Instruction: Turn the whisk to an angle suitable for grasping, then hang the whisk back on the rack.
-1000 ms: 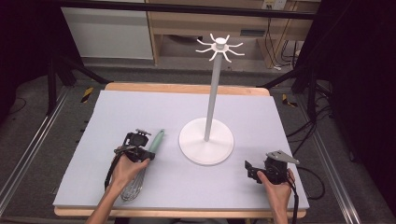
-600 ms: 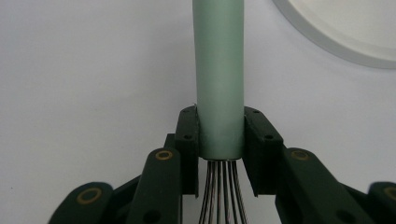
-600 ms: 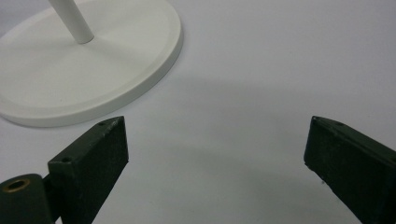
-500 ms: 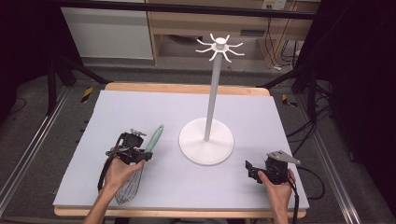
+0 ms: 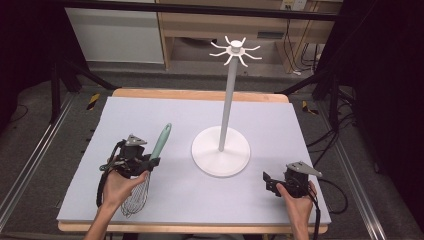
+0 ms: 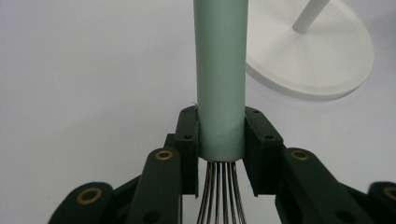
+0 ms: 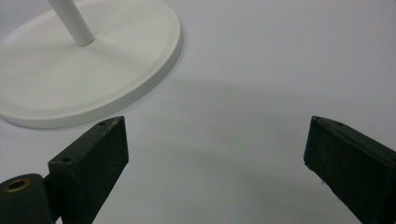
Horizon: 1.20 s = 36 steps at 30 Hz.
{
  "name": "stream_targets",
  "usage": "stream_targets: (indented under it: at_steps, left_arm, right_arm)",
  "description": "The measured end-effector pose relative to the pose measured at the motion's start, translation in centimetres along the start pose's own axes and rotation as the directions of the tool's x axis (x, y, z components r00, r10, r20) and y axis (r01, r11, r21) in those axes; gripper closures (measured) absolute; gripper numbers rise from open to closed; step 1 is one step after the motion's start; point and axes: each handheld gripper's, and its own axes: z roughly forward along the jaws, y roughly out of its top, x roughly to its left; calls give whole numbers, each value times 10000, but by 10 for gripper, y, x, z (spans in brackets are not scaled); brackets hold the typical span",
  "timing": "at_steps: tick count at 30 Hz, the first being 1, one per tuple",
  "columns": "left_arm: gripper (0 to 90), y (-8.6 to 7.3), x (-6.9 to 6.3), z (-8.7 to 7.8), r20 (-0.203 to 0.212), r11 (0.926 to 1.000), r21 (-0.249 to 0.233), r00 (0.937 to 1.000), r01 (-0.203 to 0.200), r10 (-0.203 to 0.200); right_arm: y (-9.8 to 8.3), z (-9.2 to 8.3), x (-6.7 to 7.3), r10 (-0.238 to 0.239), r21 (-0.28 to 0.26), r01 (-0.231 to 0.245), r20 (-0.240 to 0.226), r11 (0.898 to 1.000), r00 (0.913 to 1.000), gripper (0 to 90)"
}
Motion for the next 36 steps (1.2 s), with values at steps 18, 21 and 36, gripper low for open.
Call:
stream_targets:
  at_steps: [18,21,36]
  left_arm:
    - [686,3,-2,-38,79,9413,-3372,9998,-145,183]
    - [686,6,-3,-43,156,9242,-3816,9996,-164,241]
    - [686,33,-22,-71,506,8647,-4994,9945,-546,920]
  right_arm:
    - [-3,-2,0,13,-547,-5,141,9985,9999,72]
    - [-3,-1,0,-48,-576,58,172,9983,9998,72]
    - [-3,-2,0,-81,-735,92,152,9973,9999,70]
